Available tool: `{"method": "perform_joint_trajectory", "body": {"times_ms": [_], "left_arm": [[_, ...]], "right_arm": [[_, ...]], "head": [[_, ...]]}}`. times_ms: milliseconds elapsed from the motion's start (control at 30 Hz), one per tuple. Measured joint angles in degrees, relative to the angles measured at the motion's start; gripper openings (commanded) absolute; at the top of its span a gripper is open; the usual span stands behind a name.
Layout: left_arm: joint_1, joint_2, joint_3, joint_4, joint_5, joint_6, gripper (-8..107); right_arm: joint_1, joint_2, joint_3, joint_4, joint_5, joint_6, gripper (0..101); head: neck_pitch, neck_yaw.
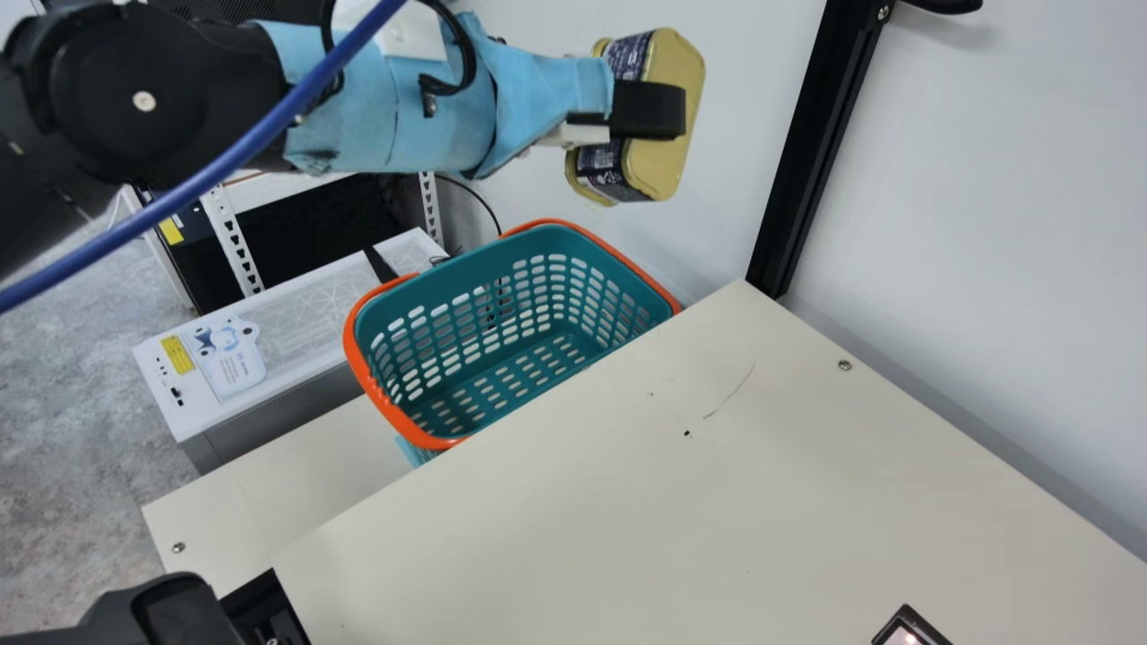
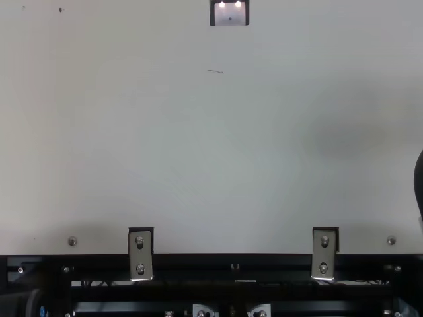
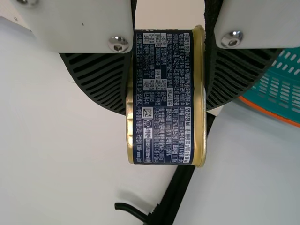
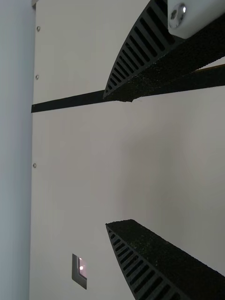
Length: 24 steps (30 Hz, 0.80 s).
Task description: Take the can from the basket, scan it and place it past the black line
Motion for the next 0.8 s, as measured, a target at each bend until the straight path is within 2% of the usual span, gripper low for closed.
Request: {"method": "perform_joint_trajectory", "body": {"times_ms": [433, 800], "left_arm": [[-4.26, 0.0, -1.41, -0.43, 4.31, -6.17, 10], [-4.74, 0.35, -1.52, -3.52, 7.51, -7.59, 10]], "right_arm": [[0.0, 0.0, 0.0, 0.0, 0.0, 0.0, 101], [0.0, 0.0, 0.0, 0.0, 0.0, 0.0, 101]], "head": [[0.0, 0.0], [0.0, 0.0]]}}
